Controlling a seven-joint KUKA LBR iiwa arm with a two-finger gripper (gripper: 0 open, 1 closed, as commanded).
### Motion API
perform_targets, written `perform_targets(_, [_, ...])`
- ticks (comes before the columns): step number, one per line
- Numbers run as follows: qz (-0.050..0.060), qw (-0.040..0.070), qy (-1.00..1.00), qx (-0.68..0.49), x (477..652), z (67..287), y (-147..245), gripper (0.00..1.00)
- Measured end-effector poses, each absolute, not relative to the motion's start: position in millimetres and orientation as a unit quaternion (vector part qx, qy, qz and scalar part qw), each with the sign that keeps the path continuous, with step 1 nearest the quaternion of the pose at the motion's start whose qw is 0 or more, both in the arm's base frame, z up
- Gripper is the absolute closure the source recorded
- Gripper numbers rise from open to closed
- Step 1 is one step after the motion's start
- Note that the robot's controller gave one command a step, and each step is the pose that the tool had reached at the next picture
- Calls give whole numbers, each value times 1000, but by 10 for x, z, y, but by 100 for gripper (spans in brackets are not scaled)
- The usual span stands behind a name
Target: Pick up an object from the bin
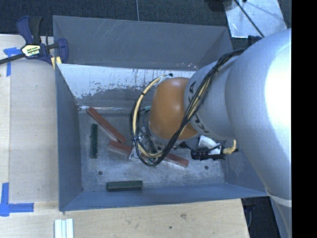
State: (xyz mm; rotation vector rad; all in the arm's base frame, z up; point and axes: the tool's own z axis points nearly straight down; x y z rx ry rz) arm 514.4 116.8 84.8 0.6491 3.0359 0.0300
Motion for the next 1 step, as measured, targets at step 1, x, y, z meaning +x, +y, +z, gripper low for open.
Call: perform_targets(1, [7, 11, 978, 208, 5138, 889, 1174, 100])
